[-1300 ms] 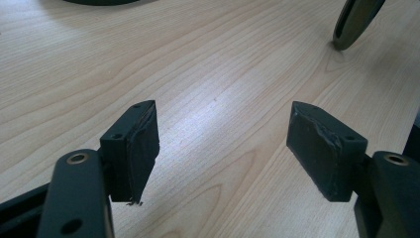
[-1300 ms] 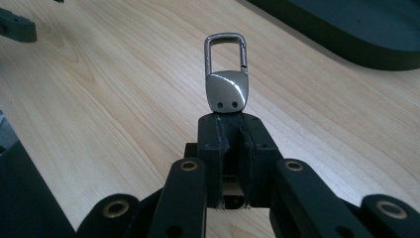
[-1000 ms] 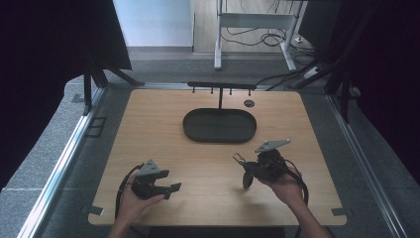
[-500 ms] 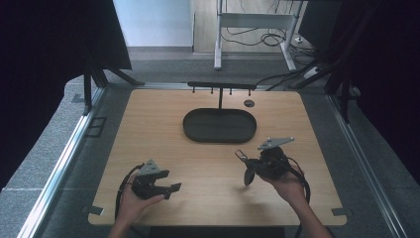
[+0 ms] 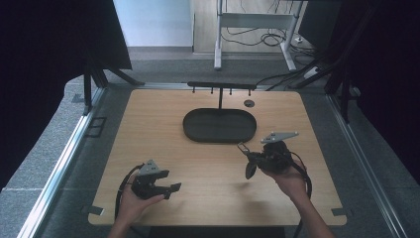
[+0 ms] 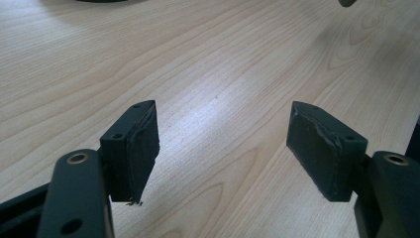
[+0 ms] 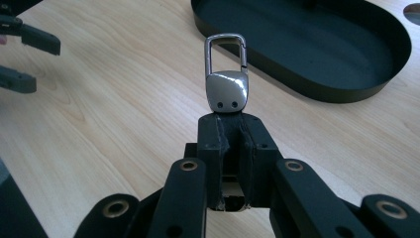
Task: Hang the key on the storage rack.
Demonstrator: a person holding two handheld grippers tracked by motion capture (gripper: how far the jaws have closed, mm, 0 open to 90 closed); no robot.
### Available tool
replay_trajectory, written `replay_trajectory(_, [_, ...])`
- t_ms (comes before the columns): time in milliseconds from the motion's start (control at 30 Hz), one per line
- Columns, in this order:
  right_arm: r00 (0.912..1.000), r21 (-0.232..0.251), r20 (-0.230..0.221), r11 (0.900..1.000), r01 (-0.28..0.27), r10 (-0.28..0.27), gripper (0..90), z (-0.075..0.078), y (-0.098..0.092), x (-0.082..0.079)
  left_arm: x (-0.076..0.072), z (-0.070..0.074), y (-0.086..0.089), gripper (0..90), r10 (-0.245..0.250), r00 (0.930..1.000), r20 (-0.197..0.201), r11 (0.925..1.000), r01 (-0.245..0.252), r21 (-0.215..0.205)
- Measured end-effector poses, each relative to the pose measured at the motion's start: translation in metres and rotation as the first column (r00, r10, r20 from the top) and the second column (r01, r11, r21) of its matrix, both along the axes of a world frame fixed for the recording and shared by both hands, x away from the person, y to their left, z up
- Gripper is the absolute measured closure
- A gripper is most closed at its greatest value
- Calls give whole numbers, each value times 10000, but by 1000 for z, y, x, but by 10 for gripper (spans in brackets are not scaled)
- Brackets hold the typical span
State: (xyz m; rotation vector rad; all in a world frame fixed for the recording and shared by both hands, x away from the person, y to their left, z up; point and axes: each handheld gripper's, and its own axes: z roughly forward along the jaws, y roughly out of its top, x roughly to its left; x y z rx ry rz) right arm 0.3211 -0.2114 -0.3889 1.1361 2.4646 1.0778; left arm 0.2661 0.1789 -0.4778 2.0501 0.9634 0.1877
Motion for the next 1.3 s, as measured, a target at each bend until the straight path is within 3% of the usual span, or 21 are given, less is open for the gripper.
replay_trajectory(1300, [9947, 208, 290, 9950, 977, -982, 802, 11, -5, 43, 1, 0, 1, 292, -46, 10000, -12, 10000, 46, 39])
